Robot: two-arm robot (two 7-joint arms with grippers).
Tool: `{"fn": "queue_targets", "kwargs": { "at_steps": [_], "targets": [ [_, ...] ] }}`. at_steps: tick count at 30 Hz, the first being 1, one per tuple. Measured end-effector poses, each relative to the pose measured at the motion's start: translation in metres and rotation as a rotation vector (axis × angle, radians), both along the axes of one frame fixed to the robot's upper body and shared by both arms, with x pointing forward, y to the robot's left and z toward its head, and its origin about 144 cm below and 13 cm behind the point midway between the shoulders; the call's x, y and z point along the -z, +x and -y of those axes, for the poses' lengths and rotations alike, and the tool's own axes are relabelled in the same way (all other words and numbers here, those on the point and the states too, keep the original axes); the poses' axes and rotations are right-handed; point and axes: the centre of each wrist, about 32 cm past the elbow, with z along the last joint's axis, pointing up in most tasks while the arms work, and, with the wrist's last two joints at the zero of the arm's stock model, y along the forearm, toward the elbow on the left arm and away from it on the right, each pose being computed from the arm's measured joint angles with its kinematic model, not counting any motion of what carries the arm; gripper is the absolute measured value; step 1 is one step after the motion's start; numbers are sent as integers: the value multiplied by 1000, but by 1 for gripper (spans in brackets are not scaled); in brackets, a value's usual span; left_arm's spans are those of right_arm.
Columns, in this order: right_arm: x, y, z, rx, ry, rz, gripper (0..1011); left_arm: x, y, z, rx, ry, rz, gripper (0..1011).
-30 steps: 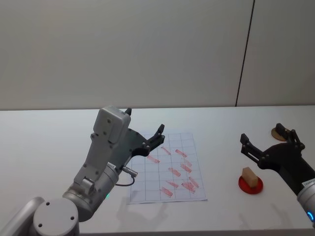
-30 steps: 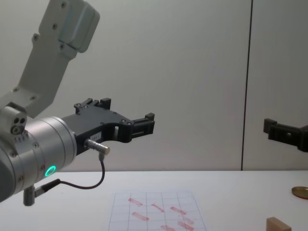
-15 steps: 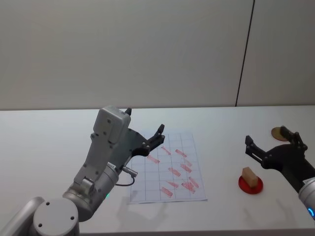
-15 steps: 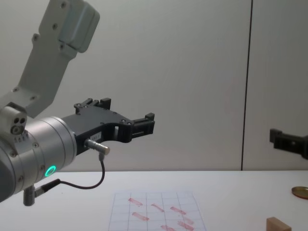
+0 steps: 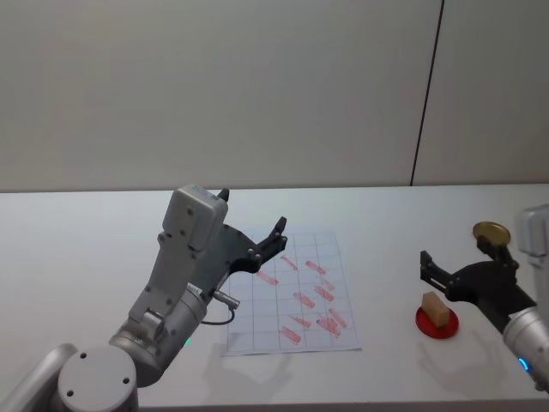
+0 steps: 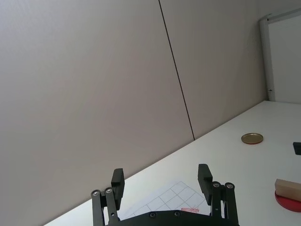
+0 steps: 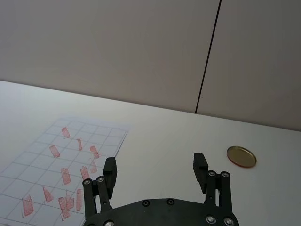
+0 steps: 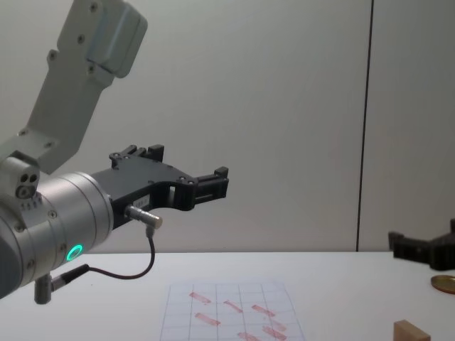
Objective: Use the one hand to pick up the stamp and affix it onto the A4 paper.
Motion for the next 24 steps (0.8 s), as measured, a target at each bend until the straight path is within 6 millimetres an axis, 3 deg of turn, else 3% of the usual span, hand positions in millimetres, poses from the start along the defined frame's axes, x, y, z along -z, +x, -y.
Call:
{"fn": "queue_targets", "kwargs": {
  "at_steps": [24],
  "targets": [
    [42,39,-9,33,-64,-179,1001,0,0,0,0,0,0,993]
  ]
}}
